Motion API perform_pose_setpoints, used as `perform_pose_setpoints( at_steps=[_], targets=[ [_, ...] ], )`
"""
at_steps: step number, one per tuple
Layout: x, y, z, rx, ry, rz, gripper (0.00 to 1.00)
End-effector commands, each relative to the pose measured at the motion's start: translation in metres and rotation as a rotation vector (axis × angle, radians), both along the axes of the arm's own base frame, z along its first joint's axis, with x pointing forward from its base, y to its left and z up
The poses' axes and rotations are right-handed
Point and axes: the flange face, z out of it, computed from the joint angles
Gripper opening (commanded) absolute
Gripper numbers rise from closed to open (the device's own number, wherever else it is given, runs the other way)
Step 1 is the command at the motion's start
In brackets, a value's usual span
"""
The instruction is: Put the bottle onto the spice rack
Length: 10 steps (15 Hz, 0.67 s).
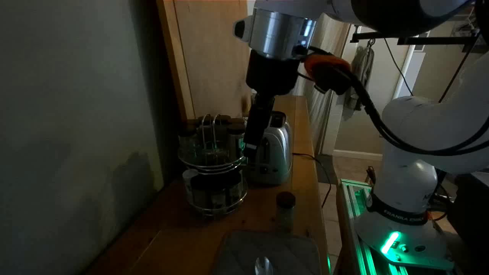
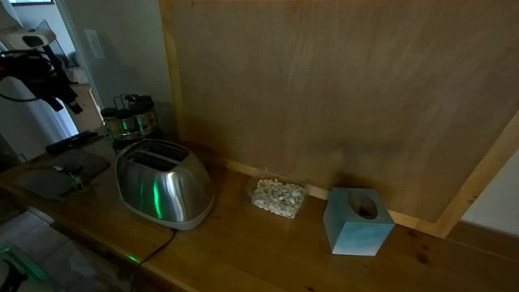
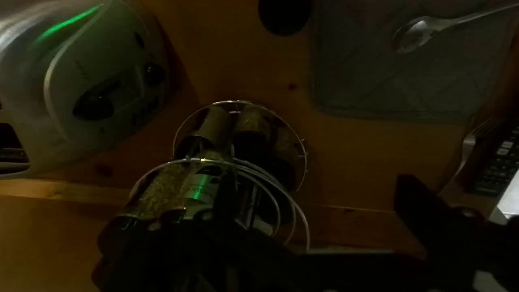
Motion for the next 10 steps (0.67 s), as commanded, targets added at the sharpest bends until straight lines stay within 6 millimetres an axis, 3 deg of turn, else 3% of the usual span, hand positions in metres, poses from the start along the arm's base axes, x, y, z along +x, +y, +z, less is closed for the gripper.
perform_pose_setpoints(
  at_steps=[1,5,10],
  targets=[
    [0.0,0.0,0.001,0.0,0.001,0.0,1.0],
    [-0.002,0.001,-0.004,0.009,0.024,-0.016,1.0],
    [-0.028,0.013,-0.012,0.148,0.161,-0.092,1.0]
  ],
)
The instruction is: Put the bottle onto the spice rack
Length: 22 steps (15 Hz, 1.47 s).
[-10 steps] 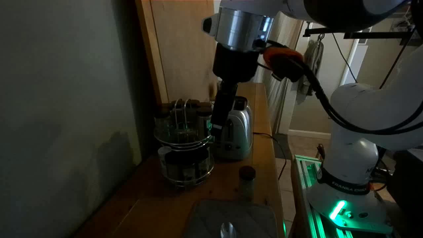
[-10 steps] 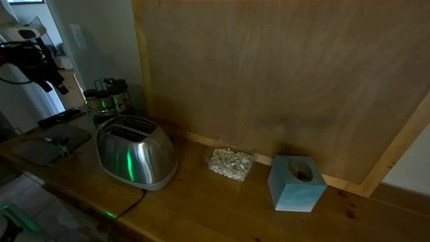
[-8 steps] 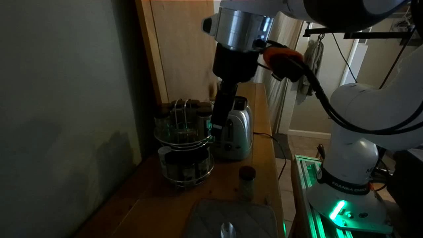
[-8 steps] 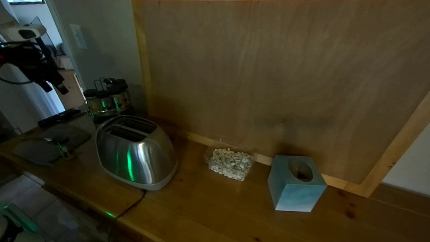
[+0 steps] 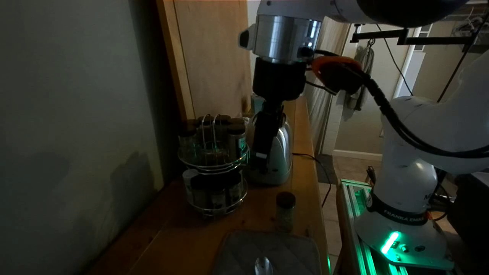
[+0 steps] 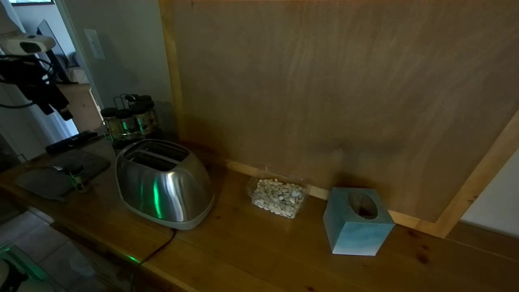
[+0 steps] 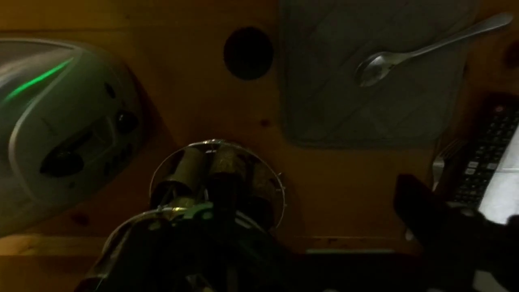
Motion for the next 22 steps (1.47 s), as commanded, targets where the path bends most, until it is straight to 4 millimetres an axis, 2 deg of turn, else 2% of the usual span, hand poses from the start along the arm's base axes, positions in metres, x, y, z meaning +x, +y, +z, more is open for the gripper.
perform_pose_setpoints(
  at_steps=[1,3,6,12,13,19,22],
  targets=[
    [-0.022,0.011,-0.006,0.092,0.087,-0.047,1.0],
    [-0.03,0.012,-0.015,0.033,0.089,-0.043,1.0],
    [-0.038,0.004,-0.037,-0.042,0.084,-0.036,1.0],
    [-0.044,-0.025,-0.075,-0.051,0.048,-0.068,1.0],
    [-0.028,-0.018,-0.063,-0.041,0.044,-0.078,1.0],
    [-0.01,-0.024,-0.074,-0.005,-0.001,-0.143,1.0],
    [-0.01,-0.029,-0.088,-0.006,0.074,-0.192,1.0]
  ],
)
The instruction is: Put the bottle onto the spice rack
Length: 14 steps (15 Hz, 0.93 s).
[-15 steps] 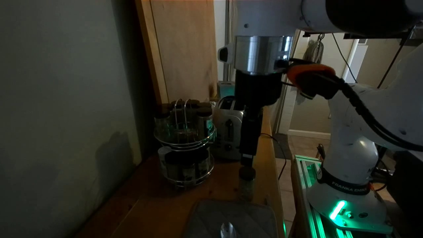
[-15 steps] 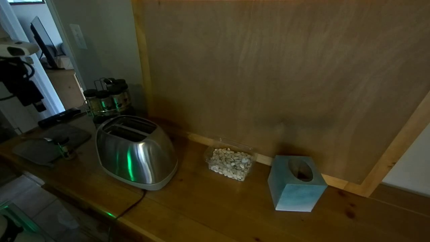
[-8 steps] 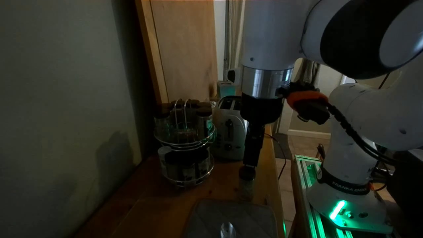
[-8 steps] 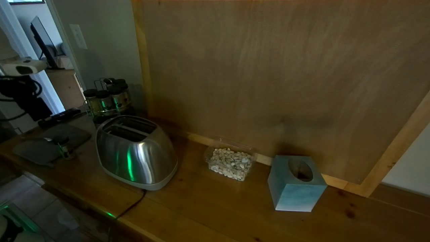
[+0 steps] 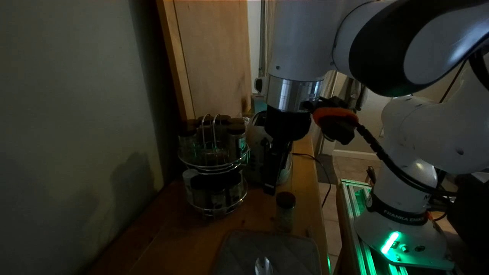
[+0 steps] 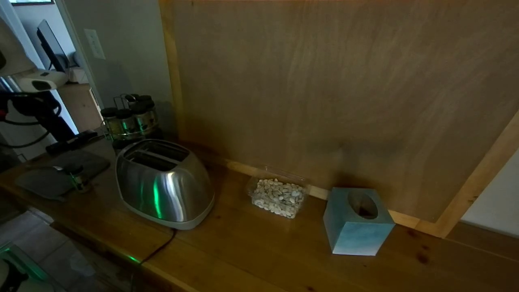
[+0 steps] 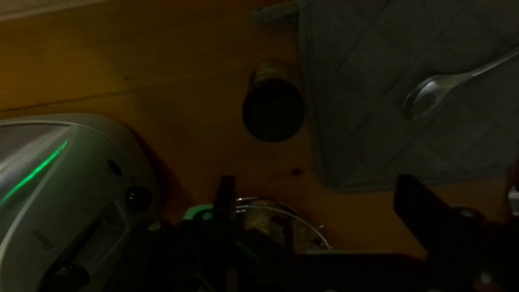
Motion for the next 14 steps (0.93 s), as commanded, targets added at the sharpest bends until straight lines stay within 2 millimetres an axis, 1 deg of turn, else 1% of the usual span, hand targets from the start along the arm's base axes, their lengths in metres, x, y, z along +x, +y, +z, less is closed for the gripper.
perform_pose_setpoints(
  at_steps=[1,8,12,13,14],
  targets=[
    [0.005,-0.005,-0.017,0.005,0.07,-0.056,1.0],
    [0.009,-0.014,-0.053,0.009,0.218,-0.062,1.0],
    [0.011,-0.017,-0.068,0.02,0.274,-0.06,1.0],
    [0.011,-0.018,-0.071,0.02,0.283,-0.062,0.94],
    [0.011,-0.018,-0.074,0.022,0.292,-0.06,0.72]
  ],
)
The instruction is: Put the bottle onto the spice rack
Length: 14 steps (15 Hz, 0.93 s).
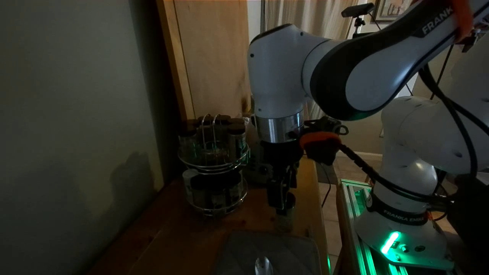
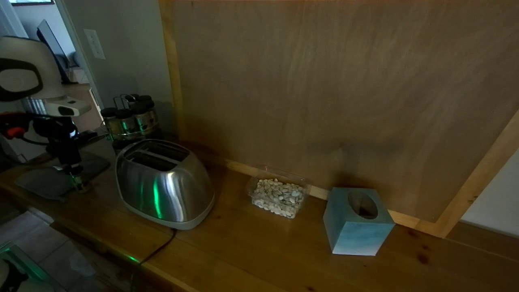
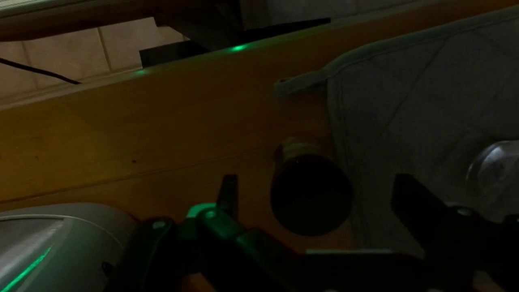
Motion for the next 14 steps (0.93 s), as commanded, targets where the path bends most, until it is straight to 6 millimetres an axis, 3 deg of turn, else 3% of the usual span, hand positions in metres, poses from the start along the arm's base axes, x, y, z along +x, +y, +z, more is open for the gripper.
perform_pose_setpoints(
  at_steps=[1,2,8,14],
  targets=[
    [0.001,-0.002,-0.012,0.027,0.051,-0.001,0.7],
    [0.001,-0.001,-0.013,0.028,0.057,0.0,0.69],
    [0.001,-0.003,-0.019,0.025,0.08,0.001,0.25],
    [-0.002,0.001,-0.009,0.021,0.054,0.016,0.25]
  ],
)
